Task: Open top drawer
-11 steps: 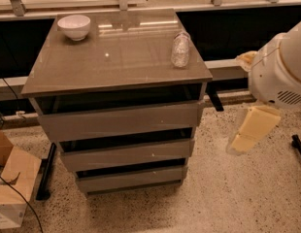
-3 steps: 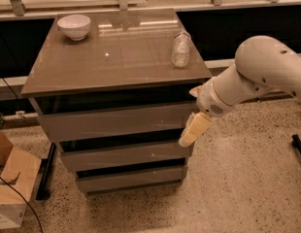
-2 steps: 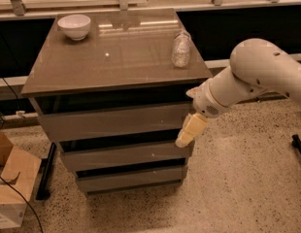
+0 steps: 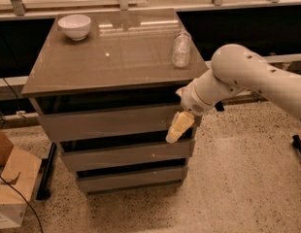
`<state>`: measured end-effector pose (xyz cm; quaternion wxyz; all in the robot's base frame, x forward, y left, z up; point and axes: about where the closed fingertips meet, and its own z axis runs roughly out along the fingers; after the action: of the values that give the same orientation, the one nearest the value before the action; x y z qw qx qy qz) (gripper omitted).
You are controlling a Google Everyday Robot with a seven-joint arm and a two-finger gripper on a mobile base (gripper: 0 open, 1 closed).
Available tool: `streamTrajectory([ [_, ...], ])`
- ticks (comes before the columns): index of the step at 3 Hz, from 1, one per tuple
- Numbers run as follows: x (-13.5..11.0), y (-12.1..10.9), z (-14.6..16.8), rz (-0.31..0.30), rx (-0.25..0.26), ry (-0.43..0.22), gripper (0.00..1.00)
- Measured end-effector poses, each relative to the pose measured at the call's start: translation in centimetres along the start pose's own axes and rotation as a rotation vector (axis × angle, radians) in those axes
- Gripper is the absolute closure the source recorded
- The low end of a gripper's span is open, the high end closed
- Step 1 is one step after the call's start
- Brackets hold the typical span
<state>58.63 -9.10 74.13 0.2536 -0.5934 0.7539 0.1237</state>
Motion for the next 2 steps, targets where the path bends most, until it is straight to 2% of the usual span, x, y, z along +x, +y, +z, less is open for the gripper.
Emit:
streamTrajectory([
  [1,0.9,-2.9,3.8,0.021,-0.038,-0.007,0.00],
  [2,1.5,-4.7,6.1,0.041,-0.062,-0.011,0.00],
])
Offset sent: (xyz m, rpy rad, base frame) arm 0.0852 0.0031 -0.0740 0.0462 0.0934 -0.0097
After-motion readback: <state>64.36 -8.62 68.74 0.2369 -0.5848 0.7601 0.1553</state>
